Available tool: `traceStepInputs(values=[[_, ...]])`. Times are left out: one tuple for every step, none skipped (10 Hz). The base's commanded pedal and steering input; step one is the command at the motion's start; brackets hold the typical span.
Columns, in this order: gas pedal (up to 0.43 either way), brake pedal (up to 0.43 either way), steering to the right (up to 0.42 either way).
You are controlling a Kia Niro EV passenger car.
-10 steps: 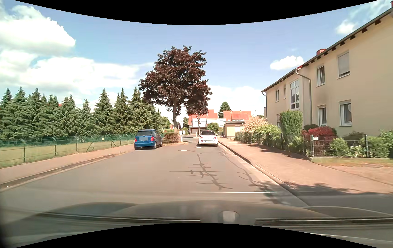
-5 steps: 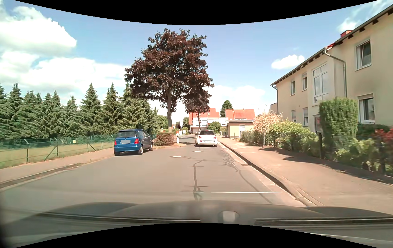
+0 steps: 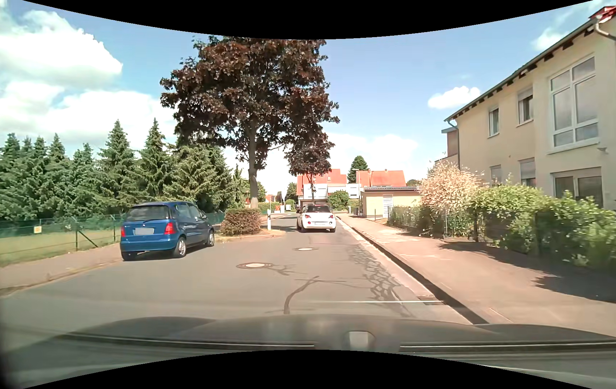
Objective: Follow the waypoints while adhering to traffic rules and regulations
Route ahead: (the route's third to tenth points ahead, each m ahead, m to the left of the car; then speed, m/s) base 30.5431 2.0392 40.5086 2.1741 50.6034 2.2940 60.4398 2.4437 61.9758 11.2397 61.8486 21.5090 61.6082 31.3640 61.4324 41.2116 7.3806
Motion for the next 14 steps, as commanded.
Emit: traceStepInputs(values=[[0.079, 0.006, -0.005], [0.079, 0.006, -0.004], [0.079, 0.006, -0.004], [0.067, 0.006, -0.004], [0.067, 0.006, -0.004], [0.067, 0.006, -0.004], [0.028, 0.006, -0.003], [0.0, 0.006, -0.001], [0.0, 0.006, -0.001], [0.0, 0.006, -0.001], [0.0, 0.006, -0.001], [0.0, 0.006, -0.001], [0.008, 0.006, -0.002], [0.02, 0.006, -0.002]])
